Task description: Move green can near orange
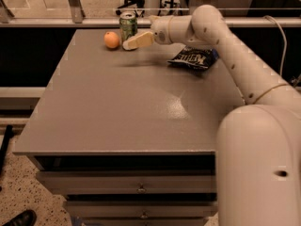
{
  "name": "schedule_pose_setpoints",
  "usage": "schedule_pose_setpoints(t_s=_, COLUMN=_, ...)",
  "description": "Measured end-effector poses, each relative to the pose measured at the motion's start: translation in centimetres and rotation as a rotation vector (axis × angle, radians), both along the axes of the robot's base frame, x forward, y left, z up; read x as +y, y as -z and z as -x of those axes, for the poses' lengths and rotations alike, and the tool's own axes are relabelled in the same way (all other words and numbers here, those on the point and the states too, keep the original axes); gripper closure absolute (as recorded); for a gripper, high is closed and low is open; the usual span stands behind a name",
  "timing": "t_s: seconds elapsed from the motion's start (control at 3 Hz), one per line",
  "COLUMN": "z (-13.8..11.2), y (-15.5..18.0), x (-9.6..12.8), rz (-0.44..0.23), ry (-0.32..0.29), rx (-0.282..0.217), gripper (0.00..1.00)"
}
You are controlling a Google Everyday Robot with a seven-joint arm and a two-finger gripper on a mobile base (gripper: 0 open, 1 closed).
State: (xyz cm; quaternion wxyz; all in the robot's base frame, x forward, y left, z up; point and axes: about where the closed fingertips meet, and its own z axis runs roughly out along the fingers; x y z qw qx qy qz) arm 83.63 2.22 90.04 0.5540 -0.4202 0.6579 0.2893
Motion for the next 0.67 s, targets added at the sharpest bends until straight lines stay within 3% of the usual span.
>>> schedule_pose_setpoints(t_s=0.33, z=5.1, y=-3.0, x=-5.8, rz=0.022, ry=0.024, rx=-0.053, gripper=0.00)
schedule_pose_setpoints(t_s=0.67, z=6.4, y=-3.0, x=-9.3, rz=0.033, ry=0.062, rx=-0.052, gripper=0.00)
